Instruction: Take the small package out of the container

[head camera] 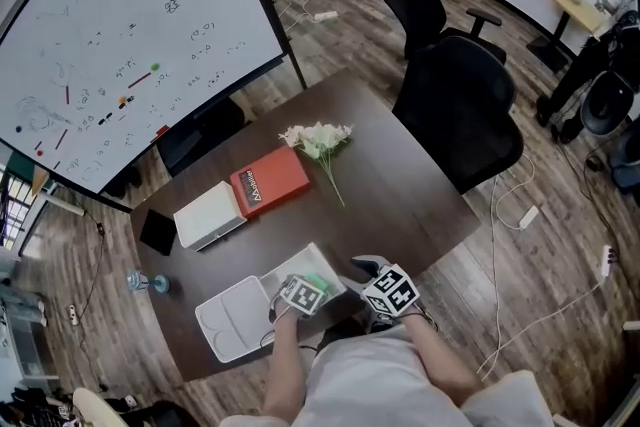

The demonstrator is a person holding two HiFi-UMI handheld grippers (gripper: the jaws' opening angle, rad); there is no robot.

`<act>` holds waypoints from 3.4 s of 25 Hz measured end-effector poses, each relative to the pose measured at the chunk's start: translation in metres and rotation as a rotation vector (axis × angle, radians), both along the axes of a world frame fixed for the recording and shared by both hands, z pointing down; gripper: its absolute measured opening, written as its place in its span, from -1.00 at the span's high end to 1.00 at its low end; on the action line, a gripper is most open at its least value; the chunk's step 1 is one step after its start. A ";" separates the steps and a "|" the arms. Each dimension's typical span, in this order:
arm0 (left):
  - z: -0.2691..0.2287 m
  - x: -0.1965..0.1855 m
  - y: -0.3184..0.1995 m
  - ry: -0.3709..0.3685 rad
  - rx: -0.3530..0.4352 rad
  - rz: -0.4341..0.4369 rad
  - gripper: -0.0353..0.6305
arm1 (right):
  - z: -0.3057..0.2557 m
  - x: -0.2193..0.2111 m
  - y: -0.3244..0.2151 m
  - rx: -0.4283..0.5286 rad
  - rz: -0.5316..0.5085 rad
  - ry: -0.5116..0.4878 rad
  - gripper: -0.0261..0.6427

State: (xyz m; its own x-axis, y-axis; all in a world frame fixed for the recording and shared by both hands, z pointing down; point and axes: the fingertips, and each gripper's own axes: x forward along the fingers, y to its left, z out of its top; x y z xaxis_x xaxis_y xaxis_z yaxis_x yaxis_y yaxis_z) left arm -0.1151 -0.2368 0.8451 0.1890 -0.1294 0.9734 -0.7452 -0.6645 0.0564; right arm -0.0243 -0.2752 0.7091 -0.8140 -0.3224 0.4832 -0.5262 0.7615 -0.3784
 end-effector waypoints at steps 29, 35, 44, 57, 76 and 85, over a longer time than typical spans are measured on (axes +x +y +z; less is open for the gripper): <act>-0.002 -0.009 -0.002 0.022 0.027 -0.016 -0.10 | 0.002 -0.015 0.010 0.012 -0.063 0.063 0.49; -0.003 -0.008 -0.001 0.030 0.043 -0.016 -0.10 | -0.003 -0.010 0.018 0.019 -0.063 0.048 0.50; -0.004 -0.011 0.005 0.021 0.036 -0.040 -0.10 | -0.005 -0.002 0.023 0.009 -0.044 0.033 0.50; -0.009 -0.015 0.002 0.004 0.066 -0.059 -0.10 | -0.002 -0.002 0.038 -0.022 -0.047 0.018 0.50; -0.033 -0.020 -0.010 0.038 0.198 -0.123 -0.10 | 0.005 -0.016 0.048 -0.030 -0.089 0.032 0.50; -0.050 -0.021 -0.019 0.065 0.297 -0.190 -0.10 | 0.014 -0.017 0.055 -0.043 -0.112 0.056 0.50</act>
